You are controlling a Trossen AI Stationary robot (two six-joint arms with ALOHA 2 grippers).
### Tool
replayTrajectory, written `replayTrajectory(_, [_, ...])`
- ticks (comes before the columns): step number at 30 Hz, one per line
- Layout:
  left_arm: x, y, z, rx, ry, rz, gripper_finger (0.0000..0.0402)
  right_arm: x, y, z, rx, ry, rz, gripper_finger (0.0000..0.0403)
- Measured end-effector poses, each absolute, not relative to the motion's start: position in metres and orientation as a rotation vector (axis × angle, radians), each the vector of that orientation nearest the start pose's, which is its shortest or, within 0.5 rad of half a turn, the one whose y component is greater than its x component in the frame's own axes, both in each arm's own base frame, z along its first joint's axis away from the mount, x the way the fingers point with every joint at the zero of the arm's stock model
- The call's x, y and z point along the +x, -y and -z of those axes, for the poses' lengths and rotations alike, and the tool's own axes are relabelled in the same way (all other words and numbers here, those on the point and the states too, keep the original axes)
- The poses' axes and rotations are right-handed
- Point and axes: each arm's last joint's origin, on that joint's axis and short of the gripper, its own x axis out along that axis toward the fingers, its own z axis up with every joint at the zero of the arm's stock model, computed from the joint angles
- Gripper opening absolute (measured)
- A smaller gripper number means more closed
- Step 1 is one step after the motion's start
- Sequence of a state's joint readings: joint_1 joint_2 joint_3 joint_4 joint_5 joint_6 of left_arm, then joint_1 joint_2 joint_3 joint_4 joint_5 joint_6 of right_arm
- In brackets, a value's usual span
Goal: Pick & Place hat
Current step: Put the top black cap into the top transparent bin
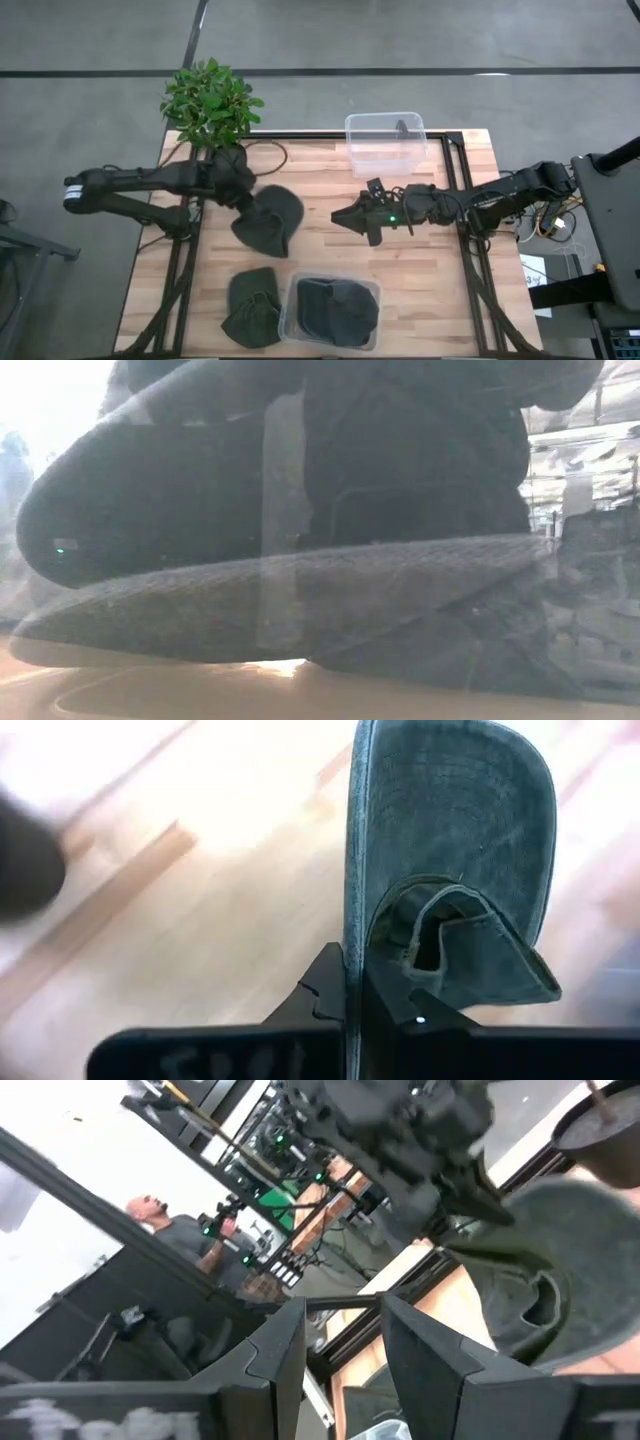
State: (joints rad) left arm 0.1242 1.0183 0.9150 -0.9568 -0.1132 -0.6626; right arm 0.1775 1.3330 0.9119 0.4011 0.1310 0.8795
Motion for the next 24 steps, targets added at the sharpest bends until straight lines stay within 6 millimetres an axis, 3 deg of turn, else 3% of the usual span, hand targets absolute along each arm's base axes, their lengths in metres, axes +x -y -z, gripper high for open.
replayTrajectory(5, [0.178,-0.025,-0.316,-0.511,-0.882,-0.474,0.0006,0.299,-0.043,-0.314,0.893,-0.035,-0.035,0.0127])
replayTrajectory(13, [0.175,-0.023,-0.356,-0.477,-0.809,-0.355,0.0006,0.299,-0.022,-0.316,0.923,-0.020,-0.018,0.0133])
replayTrajectory(18, [0.173,-0.021,-0.375,-0.476,-0.763,-0.280,0.0006,0.300,-0.011,-0.315,0.903,-0.015,0.008,0.0172])
replayTrajectory(24, [0.179,-0.021,-0.384,-0.458,-0.756,-0.235,0.0006,0.306,0.008,-0.318,0.955,-0.064,0.093,0.0228])
